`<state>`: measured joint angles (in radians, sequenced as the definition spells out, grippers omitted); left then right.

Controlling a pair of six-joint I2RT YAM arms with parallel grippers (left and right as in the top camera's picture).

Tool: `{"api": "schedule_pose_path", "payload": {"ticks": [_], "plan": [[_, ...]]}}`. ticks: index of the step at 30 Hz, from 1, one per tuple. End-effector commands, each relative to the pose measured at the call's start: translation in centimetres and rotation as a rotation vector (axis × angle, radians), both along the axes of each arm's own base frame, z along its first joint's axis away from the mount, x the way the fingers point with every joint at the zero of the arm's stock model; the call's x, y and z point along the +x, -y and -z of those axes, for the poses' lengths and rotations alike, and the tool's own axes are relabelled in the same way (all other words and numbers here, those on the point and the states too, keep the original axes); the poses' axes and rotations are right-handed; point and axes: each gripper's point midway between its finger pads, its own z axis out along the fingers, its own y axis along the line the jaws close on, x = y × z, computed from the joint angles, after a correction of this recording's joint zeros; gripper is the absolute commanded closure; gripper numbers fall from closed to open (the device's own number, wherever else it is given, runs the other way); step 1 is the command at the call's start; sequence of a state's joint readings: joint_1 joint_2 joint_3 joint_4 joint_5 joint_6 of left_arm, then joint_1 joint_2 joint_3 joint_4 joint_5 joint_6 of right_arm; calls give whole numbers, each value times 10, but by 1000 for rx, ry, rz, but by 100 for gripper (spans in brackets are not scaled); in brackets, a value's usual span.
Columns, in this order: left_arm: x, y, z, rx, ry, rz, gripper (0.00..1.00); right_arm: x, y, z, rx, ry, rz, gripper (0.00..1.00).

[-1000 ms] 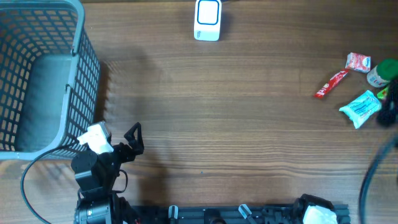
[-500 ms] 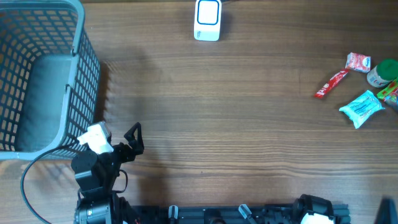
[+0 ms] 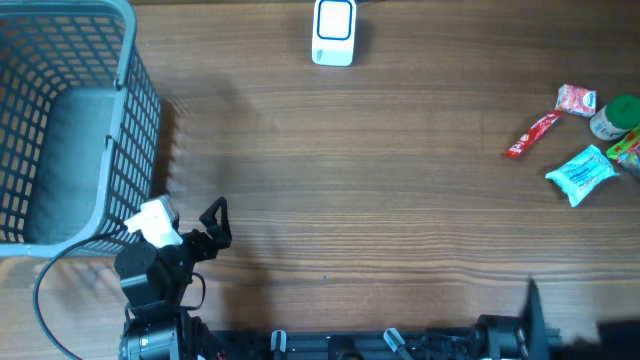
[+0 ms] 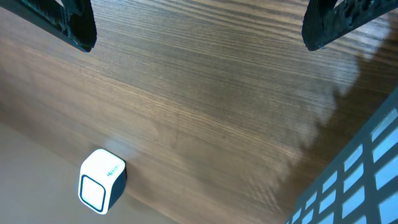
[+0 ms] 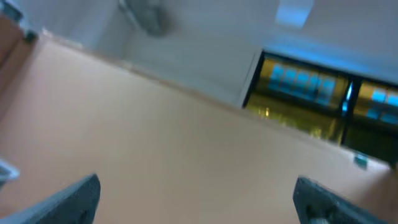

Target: Scan the item barcode

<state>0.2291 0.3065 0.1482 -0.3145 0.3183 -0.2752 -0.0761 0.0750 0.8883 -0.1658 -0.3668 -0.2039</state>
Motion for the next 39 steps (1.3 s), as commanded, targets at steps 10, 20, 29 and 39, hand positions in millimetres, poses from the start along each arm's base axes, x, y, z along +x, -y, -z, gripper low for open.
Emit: {"api": "schedule_pose_path", "payload": {"ticks": [10,20,29,39], "plan": [[0,0,2,7,-1,0,0,106,20,125,132,-97,5,0],[0,0,2,7,-1,0,0,154,41,224,197,-287,106,0],[0,0,2,7,-1,0,0,172,54,292,227,-542,197,0],[0,0,2,7,-1,0,0,174,56,318,229,-647,217,0]]}}
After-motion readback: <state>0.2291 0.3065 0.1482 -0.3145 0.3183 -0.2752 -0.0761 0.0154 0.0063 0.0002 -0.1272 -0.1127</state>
